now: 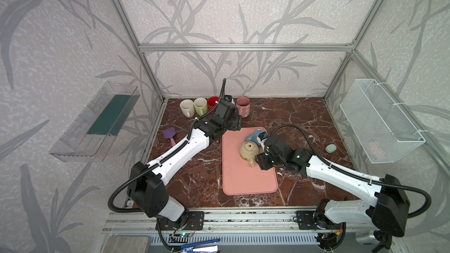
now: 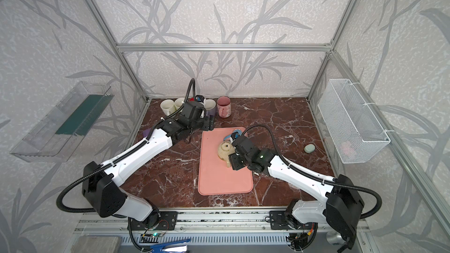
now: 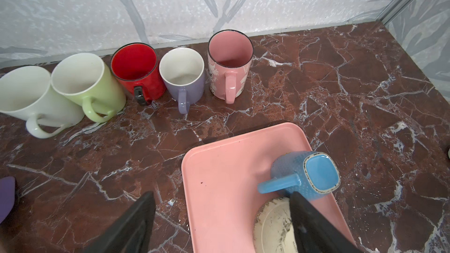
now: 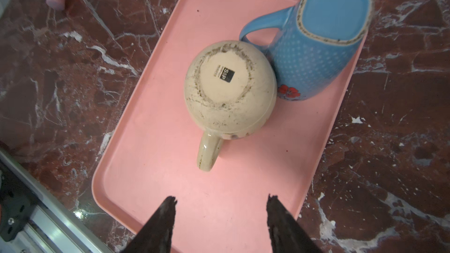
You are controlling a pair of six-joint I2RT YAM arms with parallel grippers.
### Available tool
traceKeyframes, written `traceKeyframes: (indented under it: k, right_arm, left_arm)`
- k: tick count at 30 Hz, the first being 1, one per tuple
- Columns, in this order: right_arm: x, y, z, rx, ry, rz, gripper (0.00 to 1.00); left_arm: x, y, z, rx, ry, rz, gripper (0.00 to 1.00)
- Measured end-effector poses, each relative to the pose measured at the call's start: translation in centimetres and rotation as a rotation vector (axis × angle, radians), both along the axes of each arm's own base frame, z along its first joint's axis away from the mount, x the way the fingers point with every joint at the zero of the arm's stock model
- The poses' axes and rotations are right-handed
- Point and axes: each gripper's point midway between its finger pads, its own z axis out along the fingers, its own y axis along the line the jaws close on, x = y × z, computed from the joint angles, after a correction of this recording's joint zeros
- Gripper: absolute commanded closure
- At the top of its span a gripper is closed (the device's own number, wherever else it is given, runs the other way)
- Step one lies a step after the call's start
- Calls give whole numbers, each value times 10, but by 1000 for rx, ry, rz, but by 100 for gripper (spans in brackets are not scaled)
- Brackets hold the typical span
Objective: Turn the mug right side up
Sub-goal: 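Release the pink mug with the left gripper while the right gripper nears the cream mug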
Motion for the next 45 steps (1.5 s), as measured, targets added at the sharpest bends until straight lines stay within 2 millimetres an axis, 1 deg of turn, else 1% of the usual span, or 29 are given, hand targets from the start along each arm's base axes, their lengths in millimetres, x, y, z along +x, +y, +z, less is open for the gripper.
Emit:
traceKeyframes:
  k: [2, 6, 14, 17, 19, 21, 26, 32, 36, 41, 45]
  right_arm:
    - [-2, 0, -10, -36, 20, 1, 48]
    - [-4, 2, -23, -85, 49, 2, 48]
    - [4, 20, -34, -129, 84, 6, 47]
    - [6, 23, -40, -145, 99, 3, 47]
    - [7, 24, -46, -158, 111, 1, 49]
    - [8, 26, -51, -169, 122, -1, 51]
    - [12, 32, -64, -191, 148, -12, 52]
    - [18, 38, -70, -201, 160, -23, 53]
    - [19, 36, -77, -226, 170, -40, 56]
    - [23, 36, -83, -249, 177, -55, 68]
    - [24, 35, -85, -259, 175, -69, 80]
  left_arm:
    - [-11, 4, 0, -25, -8, 5, 16]
    - [-29, 13, -5, -73, -12, 22, 16]
    - [-60, 28, -34, -143, 30, 43, 16]
    - [-69, 35, -44, -149, 44, 54, 16]
    - [-74, 39, -49, -151, 48, 59, 16]
    - [-78, 41, -51, -156, 49, 64, 16]
    - [-84, 47, -57, -157, 53, 73, 16]
    - [-89, 52, -60, -154, 46, 80, 16]
    - [-90, 53, -64, -150, 50, 81, 16]
    - [-90, 53, -66, -148, 53, 81, 16]
    - [-89, 52, -66, -153, 48, 80, 16]
